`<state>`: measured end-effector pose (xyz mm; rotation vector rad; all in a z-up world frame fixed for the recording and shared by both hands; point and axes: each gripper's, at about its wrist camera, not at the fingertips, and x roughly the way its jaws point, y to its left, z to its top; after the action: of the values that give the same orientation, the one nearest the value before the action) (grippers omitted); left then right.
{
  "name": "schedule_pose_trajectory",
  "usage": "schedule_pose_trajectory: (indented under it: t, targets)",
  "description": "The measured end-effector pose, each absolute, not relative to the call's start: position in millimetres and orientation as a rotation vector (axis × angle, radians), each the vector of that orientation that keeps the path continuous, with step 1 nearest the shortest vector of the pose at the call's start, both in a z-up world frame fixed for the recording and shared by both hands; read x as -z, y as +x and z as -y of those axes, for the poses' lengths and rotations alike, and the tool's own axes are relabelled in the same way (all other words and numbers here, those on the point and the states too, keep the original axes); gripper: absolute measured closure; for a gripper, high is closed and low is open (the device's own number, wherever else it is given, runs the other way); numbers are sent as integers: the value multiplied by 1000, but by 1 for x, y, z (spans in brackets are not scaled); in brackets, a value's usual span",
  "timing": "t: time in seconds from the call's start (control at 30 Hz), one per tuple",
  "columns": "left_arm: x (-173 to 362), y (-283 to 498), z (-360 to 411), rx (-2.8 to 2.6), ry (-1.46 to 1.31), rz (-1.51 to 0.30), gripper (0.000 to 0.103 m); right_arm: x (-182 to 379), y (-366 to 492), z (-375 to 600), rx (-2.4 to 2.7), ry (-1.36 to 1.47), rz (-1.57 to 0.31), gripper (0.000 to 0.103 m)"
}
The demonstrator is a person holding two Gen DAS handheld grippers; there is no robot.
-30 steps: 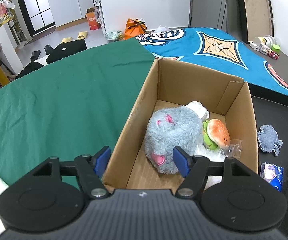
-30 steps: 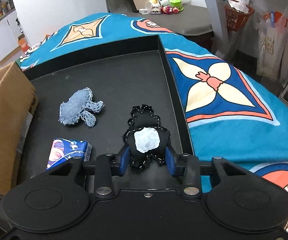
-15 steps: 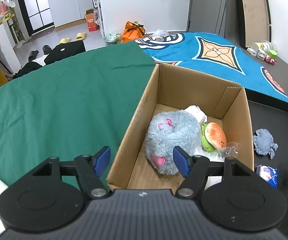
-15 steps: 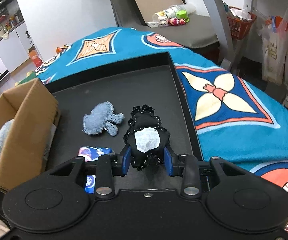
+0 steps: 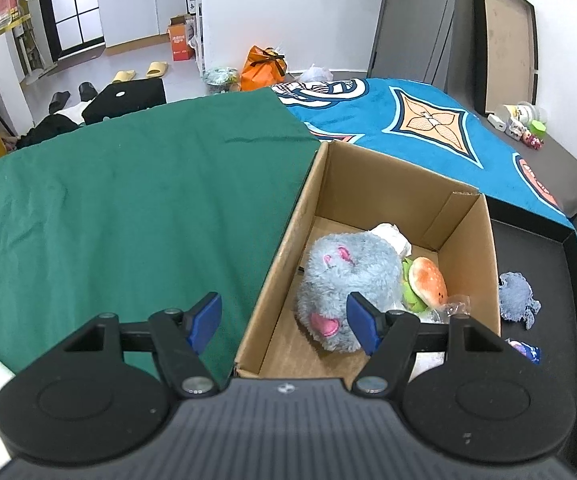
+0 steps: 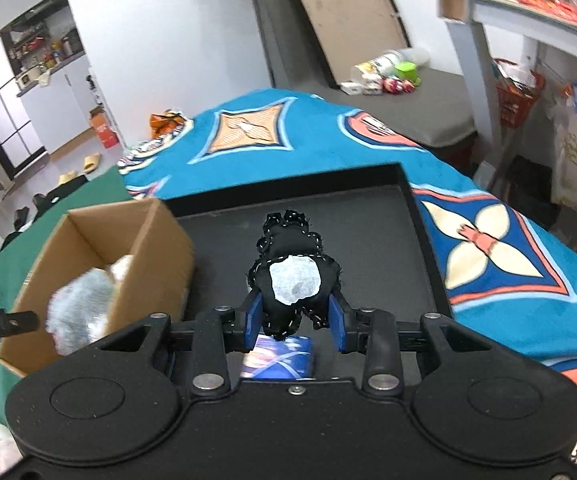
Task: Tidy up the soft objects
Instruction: 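Carry the black-and-white plush into the box and release it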
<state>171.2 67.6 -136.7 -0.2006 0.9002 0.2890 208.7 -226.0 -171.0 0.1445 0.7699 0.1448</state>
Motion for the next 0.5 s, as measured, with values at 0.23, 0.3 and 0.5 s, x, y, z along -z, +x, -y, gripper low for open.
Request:
schedule_pose_trajectory:
  t: [0.23,0.3,0.5]
  targets:
    - [138,169,-73,-272,-220,-901,36,153,205,195,-197,122,-753,69]
    - [137,167,-74,-262,-231,-898,36,149,203,186,-207,114,-751,68]
    - [139,164,-81,-240,-260,-894,39,139,196,162,-238,103,-750,68]
